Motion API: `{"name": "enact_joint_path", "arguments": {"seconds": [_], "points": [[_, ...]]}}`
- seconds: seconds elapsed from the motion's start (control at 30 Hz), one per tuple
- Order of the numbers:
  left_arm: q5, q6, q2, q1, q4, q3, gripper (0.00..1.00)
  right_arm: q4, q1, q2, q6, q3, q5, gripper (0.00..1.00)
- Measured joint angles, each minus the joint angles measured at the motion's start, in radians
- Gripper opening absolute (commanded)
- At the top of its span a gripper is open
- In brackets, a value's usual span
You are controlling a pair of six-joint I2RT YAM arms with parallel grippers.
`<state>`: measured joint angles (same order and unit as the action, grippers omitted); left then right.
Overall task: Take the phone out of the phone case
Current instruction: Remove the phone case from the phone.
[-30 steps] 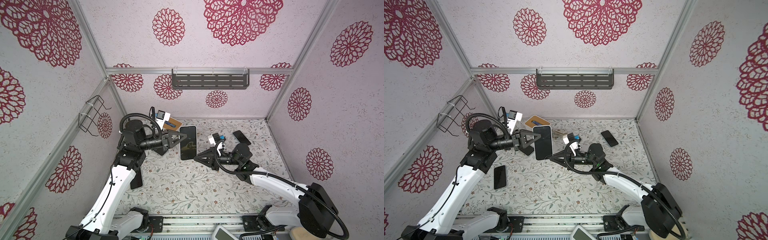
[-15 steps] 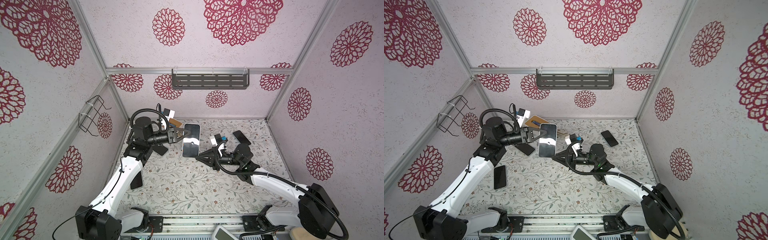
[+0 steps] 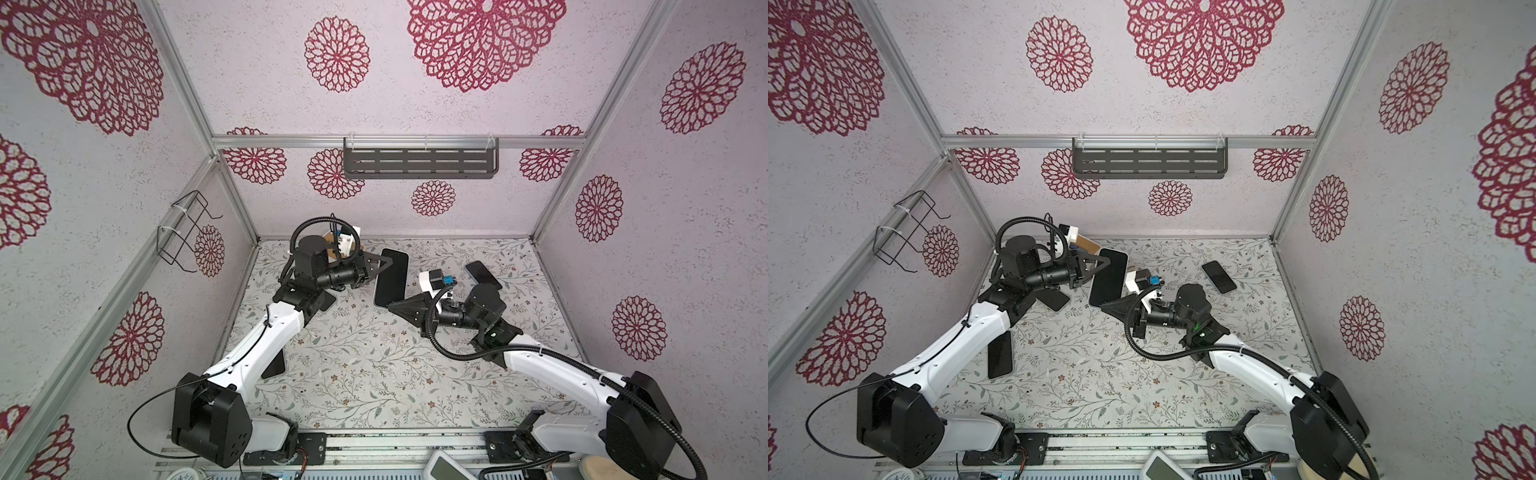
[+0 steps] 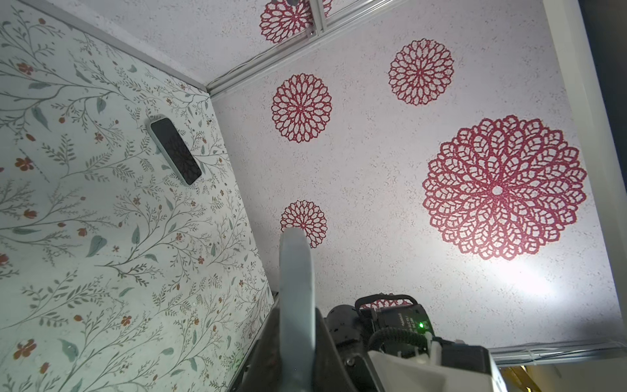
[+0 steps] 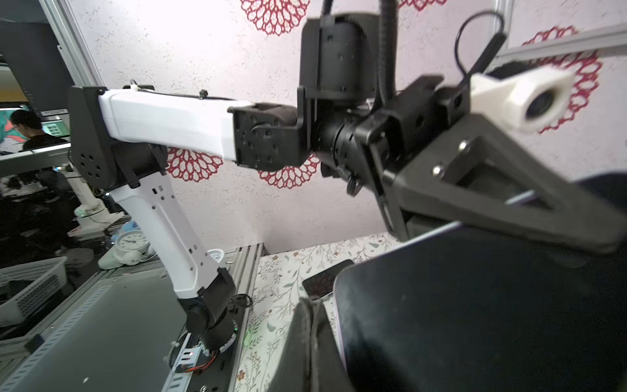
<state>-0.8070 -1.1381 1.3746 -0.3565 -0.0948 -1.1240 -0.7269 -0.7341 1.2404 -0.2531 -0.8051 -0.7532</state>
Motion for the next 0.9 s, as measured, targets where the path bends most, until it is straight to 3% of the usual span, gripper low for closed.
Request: {"name": "enact_joint_path", "arguments": {"seconds": [0.1, 0.33, 0.5, 0.9], "points": [[0.0, -0.021, -0.007, 0.013, -0.024, 0.011, 0.0, -0.019, 0.0, -0.065, 0.001, 0.047, 0.024, 0.35], [-0.031, -0.037, -0.068, 0.064, -0.104, 0.01, 0.0, 0.036, 0.01, -0.174, -0.04, 0.158, 0.046, 0.63], [-0.072, -0.035, -0.076, 0.044, -0.161, 0.009, 0.0, -0.003, 0.018, -0.098, -0.143, 0.153, 0.023, 0.68], [-0.101, -0.002, -0.097, 0.021, -0.181, 0.009, 0.0, -0.185, 0.03, 0.01, -0.34, 0.089, -0.04, 0.66]]}}
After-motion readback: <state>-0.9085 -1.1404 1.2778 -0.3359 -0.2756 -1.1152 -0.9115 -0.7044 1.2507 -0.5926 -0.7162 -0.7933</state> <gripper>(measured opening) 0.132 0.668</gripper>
